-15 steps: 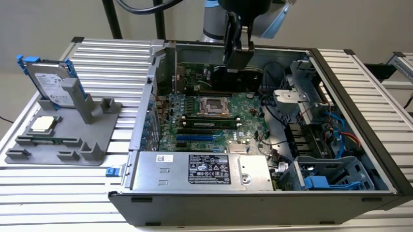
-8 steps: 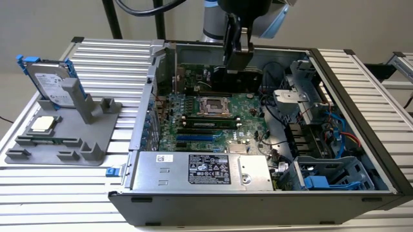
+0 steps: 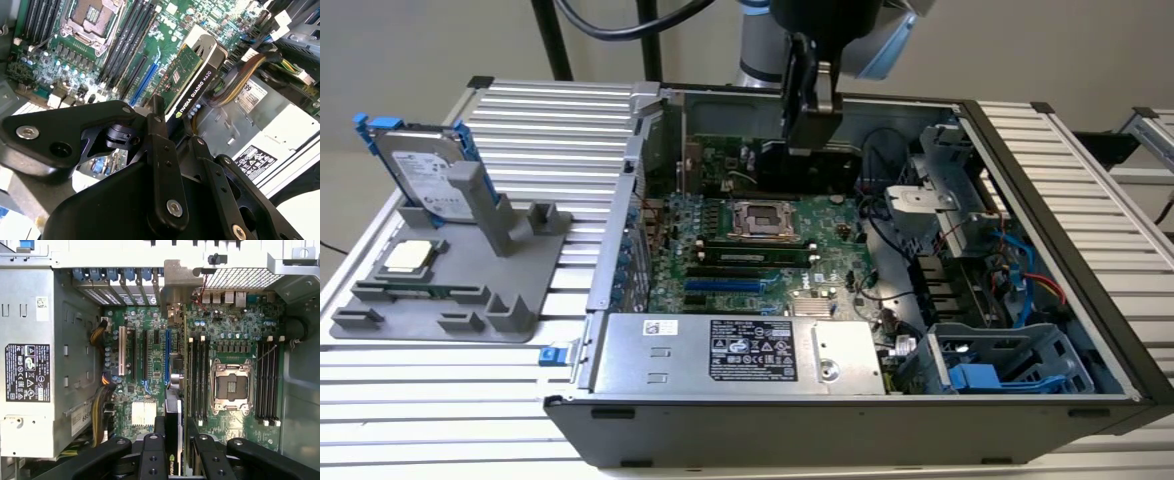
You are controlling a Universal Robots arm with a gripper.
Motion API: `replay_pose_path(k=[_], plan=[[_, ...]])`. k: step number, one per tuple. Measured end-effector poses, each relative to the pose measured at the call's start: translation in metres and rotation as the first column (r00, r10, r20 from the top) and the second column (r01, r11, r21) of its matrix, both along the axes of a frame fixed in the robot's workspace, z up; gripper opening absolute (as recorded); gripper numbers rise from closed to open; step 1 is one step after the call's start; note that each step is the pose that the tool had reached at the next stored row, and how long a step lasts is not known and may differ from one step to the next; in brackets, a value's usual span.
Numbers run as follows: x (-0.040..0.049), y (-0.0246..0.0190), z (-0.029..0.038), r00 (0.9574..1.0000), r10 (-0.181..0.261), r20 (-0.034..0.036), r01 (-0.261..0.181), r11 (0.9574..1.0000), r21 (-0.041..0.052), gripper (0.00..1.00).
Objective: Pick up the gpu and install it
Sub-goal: 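Insert the gpu into the slot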
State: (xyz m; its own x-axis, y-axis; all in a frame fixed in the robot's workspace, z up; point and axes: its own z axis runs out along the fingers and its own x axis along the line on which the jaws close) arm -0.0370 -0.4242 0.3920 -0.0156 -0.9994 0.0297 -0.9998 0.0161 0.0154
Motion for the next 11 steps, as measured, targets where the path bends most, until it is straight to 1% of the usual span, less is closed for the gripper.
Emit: replay_pose_path(k=[11], plan=[[0.0000,0.0000,-0.0015,1.0000,0.000,0.0000,0.000,1.0000,0.0001,0.00]])
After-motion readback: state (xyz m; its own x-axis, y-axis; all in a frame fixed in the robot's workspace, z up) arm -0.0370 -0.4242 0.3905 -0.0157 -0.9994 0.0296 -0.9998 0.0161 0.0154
